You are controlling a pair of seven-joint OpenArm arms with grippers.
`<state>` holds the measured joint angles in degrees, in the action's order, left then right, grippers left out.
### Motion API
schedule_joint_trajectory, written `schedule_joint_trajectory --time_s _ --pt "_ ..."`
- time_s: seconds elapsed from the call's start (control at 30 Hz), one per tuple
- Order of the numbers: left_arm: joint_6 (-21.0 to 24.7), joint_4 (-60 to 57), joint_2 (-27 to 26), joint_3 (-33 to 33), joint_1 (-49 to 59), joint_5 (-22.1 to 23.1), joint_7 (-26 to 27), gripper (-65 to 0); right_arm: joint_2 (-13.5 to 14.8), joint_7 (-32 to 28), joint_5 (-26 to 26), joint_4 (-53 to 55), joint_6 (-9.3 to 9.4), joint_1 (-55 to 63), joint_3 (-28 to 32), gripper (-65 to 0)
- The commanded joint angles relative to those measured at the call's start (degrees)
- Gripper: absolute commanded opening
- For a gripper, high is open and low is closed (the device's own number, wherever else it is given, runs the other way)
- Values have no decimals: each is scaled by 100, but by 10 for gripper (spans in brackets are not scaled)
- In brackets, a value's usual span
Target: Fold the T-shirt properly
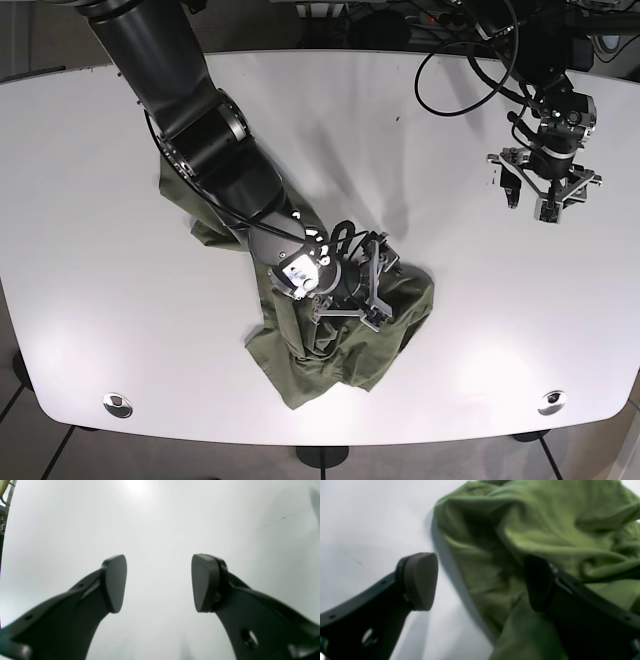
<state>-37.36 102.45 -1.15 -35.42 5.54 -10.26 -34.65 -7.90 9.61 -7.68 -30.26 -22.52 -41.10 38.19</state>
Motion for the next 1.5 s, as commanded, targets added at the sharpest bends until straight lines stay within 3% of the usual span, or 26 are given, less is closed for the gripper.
schedule_joint_trajectory --time_s 0.03,0.13,0.17,0.2,0.27,0.43,0.5,0.6,0.67,0.7,0.83,0.97,1.0,1.03,1.1,1.17,1.2,1.3,1.5 --pt "31 89 -57 3 -66 72 129 -278 -23 -271 -19 -38 -3 -61 -17 -133" --pt "31 106 -57 3 -66 72 129 -278 -32 -736 236 490 24 -8 -26 -136" --pt "31 106 -57 3 -66 72 129 -278 -58 -974 491 754 173 0 -70 -166" --pt "31 106 -57 3 -66 72 129 -278 -67 -1167 588 868 472 9 -70 -228" --pt "31 106 -57 3 -66 72 129 -278 -67 -1290 562 894 771 9 -70 -323" --pt "31 106 -57 3 -66 72 129 -278 -67 -1299 614 859 1378 18 -44 -547" --pt "31 106 -65 -5 -66 72 129 -278 -67 -1299 570 850 1474 18 -44 -639" --pt "31 106 -65 -5 -66 72 129 -278 -58 -1211 570 279 1448 361 -70 -631" --pt "31 106 -65 -5 -66 72 129 -278 3 -675 597 -609 1448 730 -70 -631" --pt "31 106 -65 -5 -75 81 129 -278 223 -271 562 -1409 1448 1020 -70 -631" --pt "31 115 -65 12 -75 81 129 -278 504 714 562 -3695 1448 1952 -219 -631" --pt "22 115 -57 12 -75 187 129 -278 540 1602 562 -5453 1439 2497 -580 -628" --pt "22 106 -65 12 -75 424 129 -278 522 1699 562 -5471 1439 2471 -580 -601" --pt "22 106 -65 -5 -49 609 120 -278 513 1716 562 -5418 1448 2321 -589 -522" --pt "22 106 -65 -5 -49 670 112 -278 478 1716 562 -5013 1448 2119 -571 -380" --pt "22 106 -65 -5 -49 670 112 -278 249 1690 597 -4319 1439 1794 -562 -227" --pt "22 106 -65 -5 -49 670 112 -278 162 1628 606 -4002 1439 1644 -554 -189" --pt "22 115 -65 -5 -49 679 112 -278 38 1224 606 -3035 1439 1196 -510 -171" --pt "22 115 -65 -14 -40 679 112 -278 -110 336 562 -1339 1439 572 132 -170"
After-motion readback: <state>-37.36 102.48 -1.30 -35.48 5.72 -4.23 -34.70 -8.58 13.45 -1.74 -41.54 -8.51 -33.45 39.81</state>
